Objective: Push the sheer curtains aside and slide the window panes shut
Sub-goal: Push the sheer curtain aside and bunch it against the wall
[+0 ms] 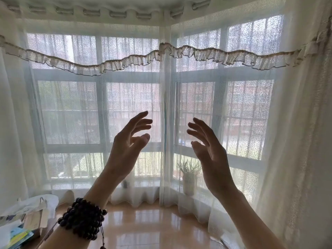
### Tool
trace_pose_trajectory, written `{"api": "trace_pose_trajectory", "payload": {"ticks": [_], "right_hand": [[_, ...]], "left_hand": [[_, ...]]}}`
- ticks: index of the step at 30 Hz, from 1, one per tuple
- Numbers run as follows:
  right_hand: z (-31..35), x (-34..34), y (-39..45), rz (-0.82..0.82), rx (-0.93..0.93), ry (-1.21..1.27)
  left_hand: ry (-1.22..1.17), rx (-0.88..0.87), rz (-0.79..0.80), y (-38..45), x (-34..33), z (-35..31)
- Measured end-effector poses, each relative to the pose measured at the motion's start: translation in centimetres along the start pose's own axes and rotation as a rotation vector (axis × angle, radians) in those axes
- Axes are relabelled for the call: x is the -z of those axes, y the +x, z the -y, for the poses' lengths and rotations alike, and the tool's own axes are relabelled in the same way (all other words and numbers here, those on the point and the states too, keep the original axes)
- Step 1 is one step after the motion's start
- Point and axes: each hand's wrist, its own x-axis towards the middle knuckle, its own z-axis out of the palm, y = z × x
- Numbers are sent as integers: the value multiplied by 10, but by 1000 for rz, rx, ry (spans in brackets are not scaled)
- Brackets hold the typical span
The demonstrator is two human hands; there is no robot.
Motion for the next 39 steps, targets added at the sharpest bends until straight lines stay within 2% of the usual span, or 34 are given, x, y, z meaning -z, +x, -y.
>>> {"api": "trace_pose_trajectory", "payload": {"ticks": [4,12,19,24,28,39], "right_hand": [[-28,-11,18,13,-37,7],[-129,-37,77,23,-18,14],[-234,-43,158,2,43,-204],[-305,-49,214,36,98,-570],[-348,-64,245,41,91,-619],[-473,-138,338,28,80,-653]], "left_hand": [[-2,22,8,13,1,28],[43,11,1,74,-21,117],[233,-46,-41,164,-54,200],[510,-124,-43,215,-73,260],[615,-140,-20,248,-77,303],[693,-184,-42,351,-59,451]]}}
